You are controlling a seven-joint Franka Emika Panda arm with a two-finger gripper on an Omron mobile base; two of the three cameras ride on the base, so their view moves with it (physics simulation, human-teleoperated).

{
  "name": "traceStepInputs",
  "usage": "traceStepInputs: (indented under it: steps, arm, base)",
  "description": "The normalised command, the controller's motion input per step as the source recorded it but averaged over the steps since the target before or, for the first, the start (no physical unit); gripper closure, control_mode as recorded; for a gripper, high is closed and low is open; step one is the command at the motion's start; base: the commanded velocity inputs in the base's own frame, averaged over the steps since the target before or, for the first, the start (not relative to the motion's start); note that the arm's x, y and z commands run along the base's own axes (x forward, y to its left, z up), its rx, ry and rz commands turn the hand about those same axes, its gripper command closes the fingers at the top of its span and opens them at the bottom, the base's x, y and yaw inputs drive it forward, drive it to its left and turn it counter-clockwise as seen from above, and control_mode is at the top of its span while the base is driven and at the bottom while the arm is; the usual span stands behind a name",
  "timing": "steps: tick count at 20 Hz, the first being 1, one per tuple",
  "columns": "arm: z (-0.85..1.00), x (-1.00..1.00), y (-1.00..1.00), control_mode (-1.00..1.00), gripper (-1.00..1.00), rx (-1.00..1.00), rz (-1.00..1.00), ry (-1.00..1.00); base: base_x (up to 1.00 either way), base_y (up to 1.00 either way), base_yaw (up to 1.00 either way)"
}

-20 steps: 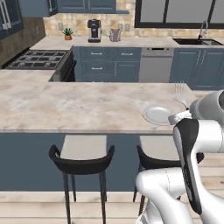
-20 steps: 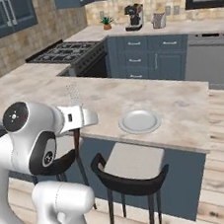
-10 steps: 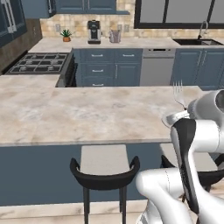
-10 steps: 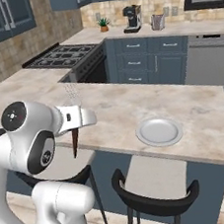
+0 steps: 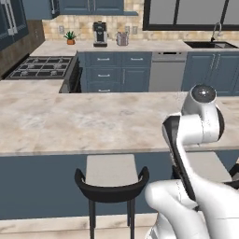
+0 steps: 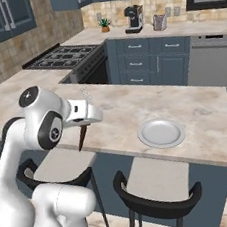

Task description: Take the fork and place it on the left side of the plate. Then take the spoon and place it on the right side of the plate. Make sure they're directly next to the plate.

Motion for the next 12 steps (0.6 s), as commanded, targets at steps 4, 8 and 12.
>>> traceStepInputs:
  steps: [4, 8, 12]
  arm:
    - [-0.55, 0.72, -0.18, -1.0, 1.0, 0.04, -0.05, 0.33]
    - [-0.57, 0.68, -0.23, -1.0, 1.0, 0.08, 0.01, 0.23]
    - [-0.57, 0.56, -0.44, -1.0, 1.0, 0.12, 0.04, 0.13]
  base:
    - [0.0, 0.0, 0.0]
    - [0.0, 0.0, 0.0]
    - [0.0, 0.0, 0.0]
